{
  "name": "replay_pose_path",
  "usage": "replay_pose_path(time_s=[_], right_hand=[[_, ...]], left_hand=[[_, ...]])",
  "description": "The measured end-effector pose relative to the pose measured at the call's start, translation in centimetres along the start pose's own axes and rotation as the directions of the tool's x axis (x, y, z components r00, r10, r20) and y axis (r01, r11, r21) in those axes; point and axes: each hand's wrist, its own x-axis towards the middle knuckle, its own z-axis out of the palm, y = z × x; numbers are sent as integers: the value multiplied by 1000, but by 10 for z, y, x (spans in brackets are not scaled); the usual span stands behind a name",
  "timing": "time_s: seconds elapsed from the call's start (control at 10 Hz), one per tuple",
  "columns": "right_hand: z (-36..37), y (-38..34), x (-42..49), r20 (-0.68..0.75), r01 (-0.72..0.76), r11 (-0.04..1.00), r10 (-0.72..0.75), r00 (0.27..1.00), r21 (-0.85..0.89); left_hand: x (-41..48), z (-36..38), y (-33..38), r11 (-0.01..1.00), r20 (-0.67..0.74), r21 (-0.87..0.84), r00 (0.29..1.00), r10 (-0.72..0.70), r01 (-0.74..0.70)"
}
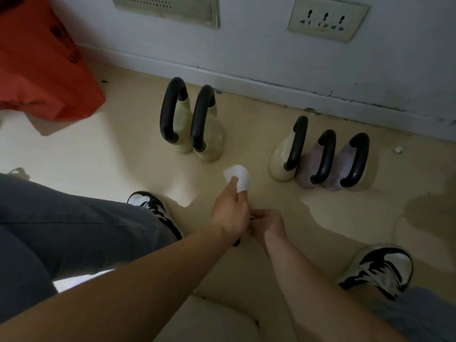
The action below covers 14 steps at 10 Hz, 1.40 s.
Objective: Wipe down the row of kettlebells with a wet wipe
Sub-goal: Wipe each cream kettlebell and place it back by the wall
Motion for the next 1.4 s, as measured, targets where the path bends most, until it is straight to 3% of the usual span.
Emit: replay_pose_path(time_s=[0.2, 0.4, 0.5, 0.6, 0.7, 0.8, 0.9, 1.0, 1.1, 1.2, 1.3, 1.4], right_hand=[[-4, -15, -29, 4, 78, 994, -78, 997, -76], [2, 2, -21, 79, -75, 995, 70, 994, 70], [-2, -17, -51, 115, -113, 985, 98, 989, 132], [-18, -24, -64, -2, -117, 959, 122, 993, 257], [-47, -33, -83, 37, -126, 956, 120, 992, 266], [-74, -45, -102, 302, -200, 937, 110, 947, 287], [-80, -60, -119, 466, -169, 936, 6, 885, 308], [-73, -72, -125, 476, -156, 928, -25, 879, 337], [-67, -76, -119, 380, -98, 932, -45, 924, 349], [-66, -79, -99, 94, -28, 893, -16, 995, 450], [-75, -84, -83, -337, 119, 969, -40, 941, 218], [-70, -91, -77, -421, 181, 982, -186, 888, -53]], left_hand=[[-60, 1, -39, 988, 26, 116, 994, 102, -104], [-89, 8, -64, 911, 64, 409, 998, 21, -45], [-103, 8, -64, 847, 193, 532, 972, -136, 12], [-102, 0, -56, 928, 257, 318, 924, -283, 196], [-94, -17, -32, 951, 273, -123, 931, -242, 283], [-79, -37, 0, 938, 318, -252, 936, -154, 240], [-69, -42, 18, 871, 429, -419, 901, -58, 255], [-62, -35, 17, 907, 443, -370, 896, -19, 202], [-54, -38, 14, 935, 385, -318, 923, -22, 155], [-40, -48, 10, 971, 160, -216, 985, -65, 99], [-24, -55, 0, 973, -93, -199, 986, -141, 121], [-11, -52, -12, 970, -113, -194, 979, -171, 147]])
